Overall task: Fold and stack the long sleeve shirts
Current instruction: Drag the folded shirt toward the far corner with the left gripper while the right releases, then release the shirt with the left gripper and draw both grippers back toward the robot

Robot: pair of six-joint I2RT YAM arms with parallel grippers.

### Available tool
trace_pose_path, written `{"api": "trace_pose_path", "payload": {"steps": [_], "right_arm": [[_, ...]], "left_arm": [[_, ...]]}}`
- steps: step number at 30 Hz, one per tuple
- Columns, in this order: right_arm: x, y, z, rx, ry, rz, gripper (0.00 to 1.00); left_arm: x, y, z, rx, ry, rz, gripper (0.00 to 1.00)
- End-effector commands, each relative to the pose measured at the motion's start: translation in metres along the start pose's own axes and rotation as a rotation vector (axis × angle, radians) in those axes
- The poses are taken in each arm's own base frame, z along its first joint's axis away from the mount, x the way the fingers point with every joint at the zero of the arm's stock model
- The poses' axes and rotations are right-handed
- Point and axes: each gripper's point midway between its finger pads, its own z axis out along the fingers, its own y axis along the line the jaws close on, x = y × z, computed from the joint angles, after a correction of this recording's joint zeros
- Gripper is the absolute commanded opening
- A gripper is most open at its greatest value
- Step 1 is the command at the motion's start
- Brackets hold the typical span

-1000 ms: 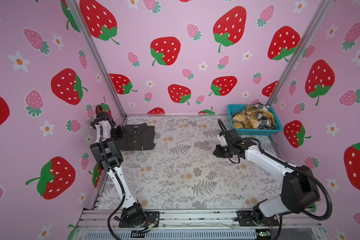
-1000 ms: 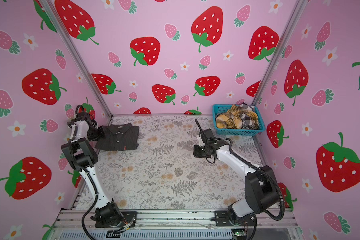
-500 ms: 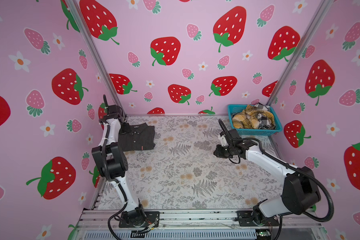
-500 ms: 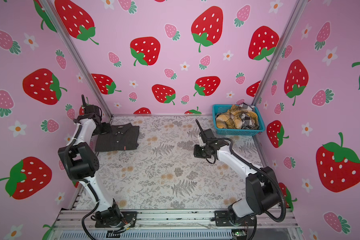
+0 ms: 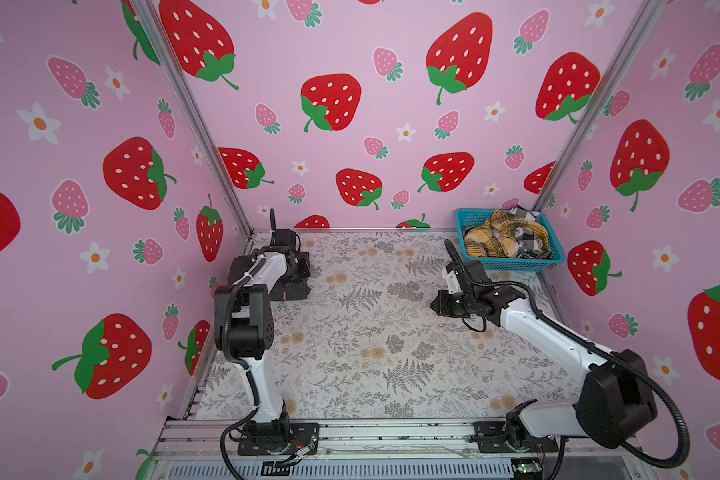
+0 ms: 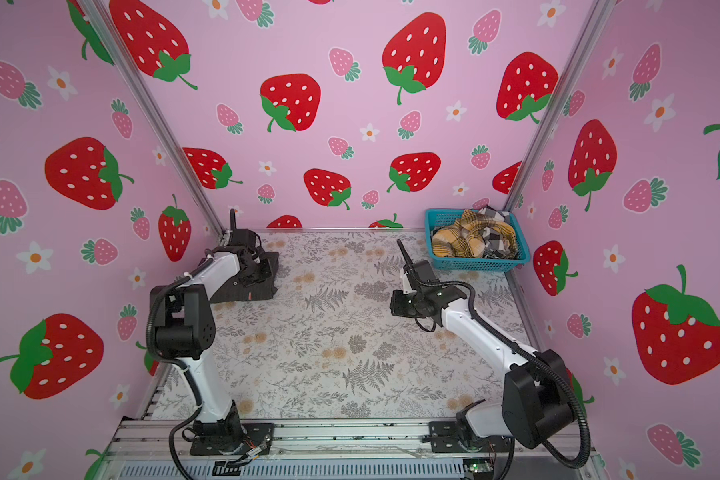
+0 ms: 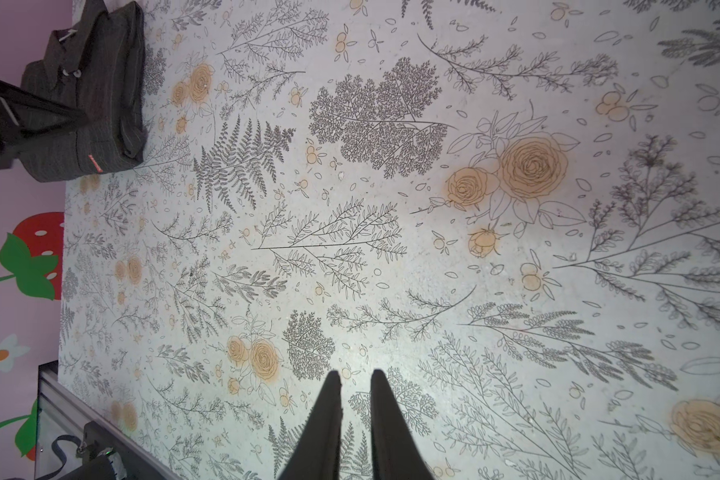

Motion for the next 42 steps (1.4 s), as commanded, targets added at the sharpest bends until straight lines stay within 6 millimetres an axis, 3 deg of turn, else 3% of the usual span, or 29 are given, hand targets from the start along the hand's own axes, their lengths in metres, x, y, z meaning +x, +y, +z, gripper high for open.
{"api": "trace_pose_path", "payload": {"steps": [1,8,15,21,23,26,28,32,36,39,41,42], "right_arm": [[0.002,-0.003,-0.004,0.007,-0.026,0.022,0.18],[0.007,-0.011,-0.002,0.028,-0.038,0.034,0.18],[0.010,-0.015,-0.004,0.035,-0.054,0.042,0.18],[0.009,-0.017,-0.009,0.048,-0.068,0.039,0.18],[0.003,-0.019,-0.014,0.073,-0.085,0.029,0.18],[-0.018,-0.029,-0.029,0.151,-0.153,0.026,0.18],[-0.037,-0.040,-0.042,0.200,-0.218,0.045,0.22],[-0.075,-0.063,-0.071,0.243,-0.349,0.110,0.26],[-0.110,-0.079,-0.119,0.334,-0.581,0.117,0.39],[-0.118,-0.084,-0.147,0.369,-0.757,0.072,0.53],[-0.113,-0.090,-0.151,0.359,-0.866,0.054,0.88],[-0.104,-0.100,-0.143,0.361,-0.907,0.077,1.00]], "left_arm": [[-0.002,-0.020,0.000,0.081,0.005,-0.023,0.00],[0.039,-0.007,0.028,0.054,0.133,-0.039,0.00],[0.054,0.020,0.023,-0.039,0.132,-0.057,0.00],[0.052,-0.003,0.008,0.051,0.125,-0.040,0.00],[0.051,-0.021,-0.006,0.115,0.116,-0.035,0.04],[0.044,-0.050,-0.044,0.193,0.049,-0.009,0.22],[0.039,-0.069,-0.079,0.255,-0.023,0.009,0.30],[0.032,-0.087,-0.149,0.358,-0.153,0.056,0.33],[0.025,-0.073,-0.213,0.334,-0.375,0.138,0.33],[0.022,-0.035,-0.237,0.181,-0.569,0.136,0.39],[0.023,-0.008,-0.236,0.072,-0.688,0.118,0.54],[0.026,0.007,-0.223,0.015,-0.744,0.114,0.63]]}}
